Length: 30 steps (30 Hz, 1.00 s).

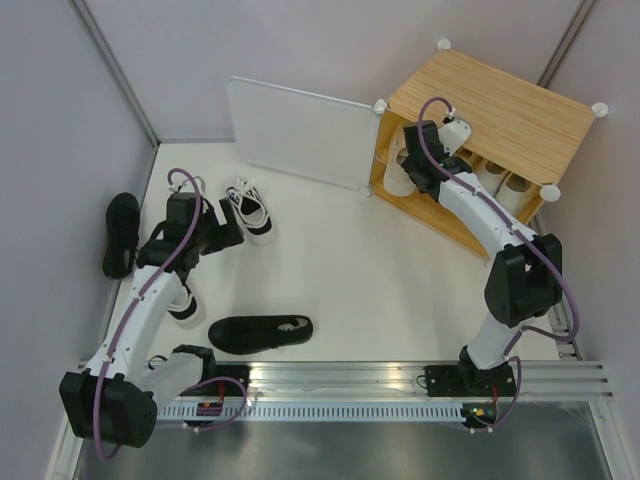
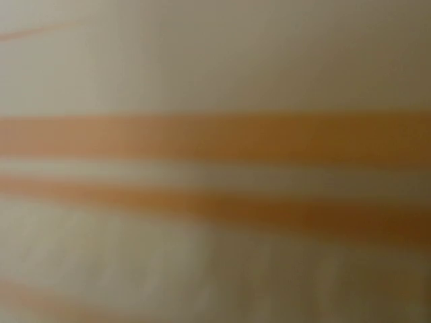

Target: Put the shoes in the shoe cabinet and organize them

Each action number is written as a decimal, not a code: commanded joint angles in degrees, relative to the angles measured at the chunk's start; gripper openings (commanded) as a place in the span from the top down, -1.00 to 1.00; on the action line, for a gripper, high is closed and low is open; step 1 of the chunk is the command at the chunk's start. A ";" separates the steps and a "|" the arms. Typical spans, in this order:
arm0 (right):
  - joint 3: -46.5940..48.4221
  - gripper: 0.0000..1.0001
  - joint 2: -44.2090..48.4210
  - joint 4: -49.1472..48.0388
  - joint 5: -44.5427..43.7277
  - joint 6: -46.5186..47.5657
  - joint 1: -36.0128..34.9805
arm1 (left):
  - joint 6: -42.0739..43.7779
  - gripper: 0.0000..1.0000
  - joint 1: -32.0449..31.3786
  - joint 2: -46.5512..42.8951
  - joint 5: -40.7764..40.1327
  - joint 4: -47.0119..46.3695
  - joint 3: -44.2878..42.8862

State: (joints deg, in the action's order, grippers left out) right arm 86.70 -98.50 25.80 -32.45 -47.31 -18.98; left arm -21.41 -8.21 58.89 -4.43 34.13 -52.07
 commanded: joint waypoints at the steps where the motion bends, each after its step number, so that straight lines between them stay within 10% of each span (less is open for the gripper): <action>1: 4.19 0.20 -0.64 -7.52 -2.18 -1.03 2.11 | 1.81 -1.00 0.03 0.17 0.82 -1.52 0.31; 30: -26.56 -0.82 23.09 -27.98 11.90 19.70 -1.84 | 1.72 -0.99 0.03 0.61 1.79 -1.61 0.48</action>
State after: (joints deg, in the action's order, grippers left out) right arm 63.24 -76.71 4.43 -19.88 -33.30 -18.48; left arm -21.41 -8.21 59.33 -3.88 34.13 -52.07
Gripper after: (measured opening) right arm 0.903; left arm 0.994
